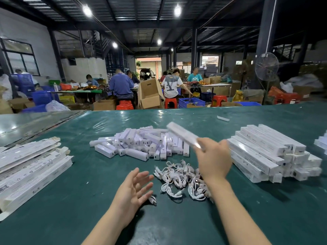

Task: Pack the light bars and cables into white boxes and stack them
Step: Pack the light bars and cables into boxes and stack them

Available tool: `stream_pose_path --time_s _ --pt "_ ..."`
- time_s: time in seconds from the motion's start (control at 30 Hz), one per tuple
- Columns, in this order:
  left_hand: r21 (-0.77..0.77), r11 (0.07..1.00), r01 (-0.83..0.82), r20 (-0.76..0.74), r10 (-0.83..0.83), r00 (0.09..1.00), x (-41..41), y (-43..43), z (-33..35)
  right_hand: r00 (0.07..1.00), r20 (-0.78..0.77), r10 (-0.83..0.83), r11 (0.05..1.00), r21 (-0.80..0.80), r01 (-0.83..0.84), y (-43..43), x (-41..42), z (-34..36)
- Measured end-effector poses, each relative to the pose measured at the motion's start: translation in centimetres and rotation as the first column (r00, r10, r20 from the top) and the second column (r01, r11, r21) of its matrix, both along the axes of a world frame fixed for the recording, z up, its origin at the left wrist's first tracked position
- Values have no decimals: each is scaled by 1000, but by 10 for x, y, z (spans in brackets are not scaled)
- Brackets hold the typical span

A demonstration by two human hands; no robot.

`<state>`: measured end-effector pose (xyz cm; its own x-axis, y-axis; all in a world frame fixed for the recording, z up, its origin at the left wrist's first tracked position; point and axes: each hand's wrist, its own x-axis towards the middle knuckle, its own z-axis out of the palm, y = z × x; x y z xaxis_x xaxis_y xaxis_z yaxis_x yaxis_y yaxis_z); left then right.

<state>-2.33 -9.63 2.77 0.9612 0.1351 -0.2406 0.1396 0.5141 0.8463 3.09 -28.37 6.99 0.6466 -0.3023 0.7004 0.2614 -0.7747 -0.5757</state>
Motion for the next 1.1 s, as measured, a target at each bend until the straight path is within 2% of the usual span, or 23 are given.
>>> stream_pose_path --time_s 0.07,0.2,0.3,0.4,0.47,0.57,0.67,0.77,0.83,0.9,0.93,1.0,1.07,1.1 --pt "5 1000 5 -10 -5 1000 -1 0 0 997 30 -75 976 205 68 -26 7 0" --pt "60 998 17 -5 -17 1000 -1 -2 1 970 51 -236 819 548 170 -60 15 0" --pt "85 996 27 5 -28 1000 -3 -3 0 950 36 -311 711 672 207 -75 16 -1" --pt "115 993 33 21 -36 999 -3 -2 0 958 -16 -285 681 700 214 -81 15 -2" --pt "164 986 41 33 -47 998 -3 -3 -1 971 -9 -238 702 690 178 -75 14 0" --pt "242 969 55 56 -70 996 -4 -3 -2 977 101 -187 726 684 68 -54 13 5" --pt "299 953 45 82 -73 994 -5 -3 -3 996 94 0 770 636 -60 -25 14 -1" --pt "432 902 22 127 -85 988 -5 -2 -5 948 -84 307 894 368 -256 8 10 -24" --pt "527 850 -7 167 -95 981 -5 1 -5 861 -322 394 907 -14 -420 26 6 -43" --pt "656 752 -70 211 -94 973 -1 8 -3 812 -487 323 759 -380 -529 36 8 -59" --pt "731 669 -130 245 -80 966 3 15 -2 808 -517 282 701 -464 -541 39 9 -63" --pt "855 419 -305 332 9 943 13 37 1 813 -519 262 689 -489 -534 40 8 -66" --pt "881 91 -464 445 173 879 21 67 5 822 -483 301 694 -480 -536 38 9 -69" --pt "881 -39 -471 465 254 848 24 84 5 825 -469 316 693 -480 -538 37 9 -69"
